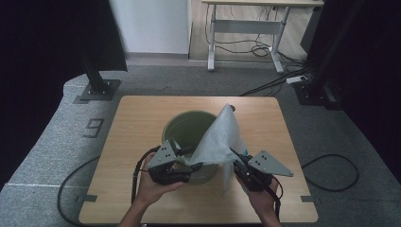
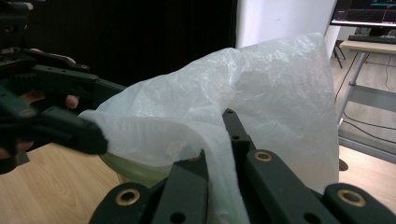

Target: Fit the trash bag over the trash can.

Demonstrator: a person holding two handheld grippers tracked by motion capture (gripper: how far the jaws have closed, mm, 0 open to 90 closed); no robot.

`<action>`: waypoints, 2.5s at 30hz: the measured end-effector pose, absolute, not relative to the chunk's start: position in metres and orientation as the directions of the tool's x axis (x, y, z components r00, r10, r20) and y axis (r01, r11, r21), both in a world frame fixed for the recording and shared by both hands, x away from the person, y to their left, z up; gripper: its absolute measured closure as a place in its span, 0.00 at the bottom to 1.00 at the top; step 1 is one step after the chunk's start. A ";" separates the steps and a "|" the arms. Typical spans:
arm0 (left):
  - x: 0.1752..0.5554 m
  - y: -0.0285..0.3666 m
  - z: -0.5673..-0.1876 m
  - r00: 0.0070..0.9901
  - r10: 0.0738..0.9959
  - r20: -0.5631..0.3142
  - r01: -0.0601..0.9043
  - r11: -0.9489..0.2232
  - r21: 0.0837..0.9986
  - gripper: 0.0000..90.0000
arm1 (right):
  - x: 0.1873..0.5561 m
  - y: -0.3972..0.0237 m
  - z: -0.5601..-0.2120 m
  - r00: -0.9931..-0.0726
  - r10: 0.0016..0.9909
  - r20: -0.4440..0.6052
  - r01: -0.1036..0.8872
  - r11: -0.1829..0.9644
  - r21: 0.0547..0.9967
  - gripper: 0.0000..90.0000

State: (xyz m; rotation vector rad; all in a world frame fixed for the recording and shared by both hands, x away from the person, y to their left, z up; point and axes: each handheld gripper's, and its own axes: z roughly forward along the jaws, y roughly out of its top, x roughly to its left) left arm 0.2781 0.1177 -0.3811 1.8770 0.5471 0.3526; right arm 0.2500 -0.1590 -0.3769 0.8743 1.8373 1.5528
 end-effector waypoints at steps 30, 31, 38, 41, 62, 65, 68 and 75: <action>0.295 0.161 -0.380 0.766 0.635 -0.101 0.269 -0.174 0.947 1.00 | 0.204 -0.203 -0.392 -0.696 0.717 -0.041 0.062 0.117 0.991 0.43; 0.296 0.163 -0.380 0.762 0.639 -0.103 0.271 -0.170 0.948 1.00 | 0.205 -0.207 -0.394 -0.681 0.731 -0.040 0.068 0.117 0.991 0.43; 0.300 0.178 -0.381 0.740 0.660 -0.128 0.287 -0.137 0.948 1.00 | 0.236 -0.216 -0.425 -0.640 0.768 0.027 0.164 0.102 0.981 0.44; 0.302 0.182 -0.382 0.732 0.668 -0.131 0.292 -0.134 0.947 1.00 | 0.249 -0.218 -0.443 -0.628 0.775 0.071 0.206 0.077 0.976 0.43; 0.315 0.203 -0.379 0.726 0.657 -0.200 0.330 -0.078 0.941 1.00 | 0.279 -0.221 -0.494 -0.651 0.739 0.175 0.328 0.066 0.942 0.60; 0.315 0.201 -0.380 0.729 0.656 -0.197 0.329 -0.084 0.940 1.00 | 0.276 -0.222 -0.493 -0.658 0.736 0.159 0.296 0.059 0.953 0.90; 0.316 0.197 -0.381 0.736 0.648 -0.196 0.334 -0.096 0.938 1.00 | 0.271 -0.227 -0.484 -0.662 0.734 0.149 0.253 0.032 0.967 0.98; 0.322 0.178 -0.383 0.757 0.629 -0.177 0.338 -0.146 0.930 1.00 | 0.262 -0.241 -0.443 -0.669 0.724 0.167 0.149 -0.090 0.985 0.99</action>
